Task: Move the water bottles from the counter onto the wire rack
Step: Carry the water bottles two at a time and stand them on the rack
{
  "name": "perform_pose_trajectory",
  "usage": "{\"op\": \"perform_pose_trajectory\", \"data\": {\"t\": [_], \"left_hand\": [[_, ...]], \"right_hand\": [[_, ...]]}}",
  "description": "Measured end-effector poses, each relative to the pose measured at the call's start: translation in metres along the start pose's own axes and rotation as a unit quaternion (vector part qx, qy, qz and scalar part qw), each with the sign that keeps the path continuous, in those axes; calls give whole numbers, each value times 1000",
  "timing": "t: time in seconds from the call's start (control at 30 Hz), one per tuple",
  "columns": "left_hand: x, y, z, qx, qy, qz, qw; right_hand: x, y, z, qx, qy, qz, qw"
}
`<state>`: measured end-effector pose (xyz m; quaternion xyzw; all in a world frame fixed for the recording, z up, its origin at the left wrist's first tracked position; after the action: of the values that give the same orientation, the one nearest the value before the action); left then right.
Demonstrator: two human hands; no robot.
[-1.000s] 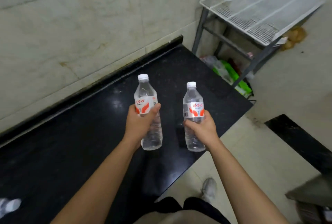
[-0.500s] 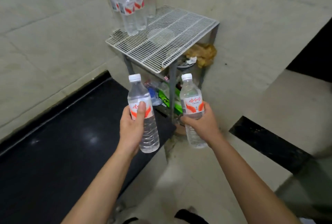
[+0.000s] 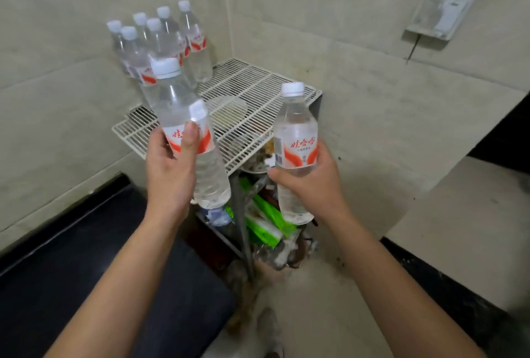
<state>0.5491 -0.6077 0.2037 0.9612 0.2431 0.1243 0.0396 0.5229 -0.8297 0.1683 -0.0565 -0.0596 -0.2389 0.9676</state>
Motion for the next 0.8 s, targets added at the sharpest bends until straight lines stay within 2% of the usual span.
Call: {"op": "perform_pose_trajectory", "data": {"t": [0.23,0.4,0.57,0.8], "left_hand": [[95,68,36,-10,-6,-42,999],[143,99,39,18,19,-20,999],[170,121,54,72,22,-5,997],[169,137,75,124,-24,-70,990]], "right_hand": [[125,59,11,-6,-24,73,997],[194,92,22,10,-45,102,994],[249,128,13,9,-72,171,983],[302,145,-22,30,-43,294,954]]}}
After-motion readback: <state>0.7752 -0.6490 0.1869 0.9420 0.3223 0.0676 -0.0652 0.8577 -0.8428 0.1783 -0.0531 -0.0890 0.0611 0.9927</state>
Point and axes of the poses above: each hand's wrist, its own x-axis towards the middle knuckle, its own y-axis out of the palm, z = x × y, the point moved 1 cm from there along x, towards the middle knuckle, and after that the axes turned 12 degrees about -z, right-handed, at the moved point
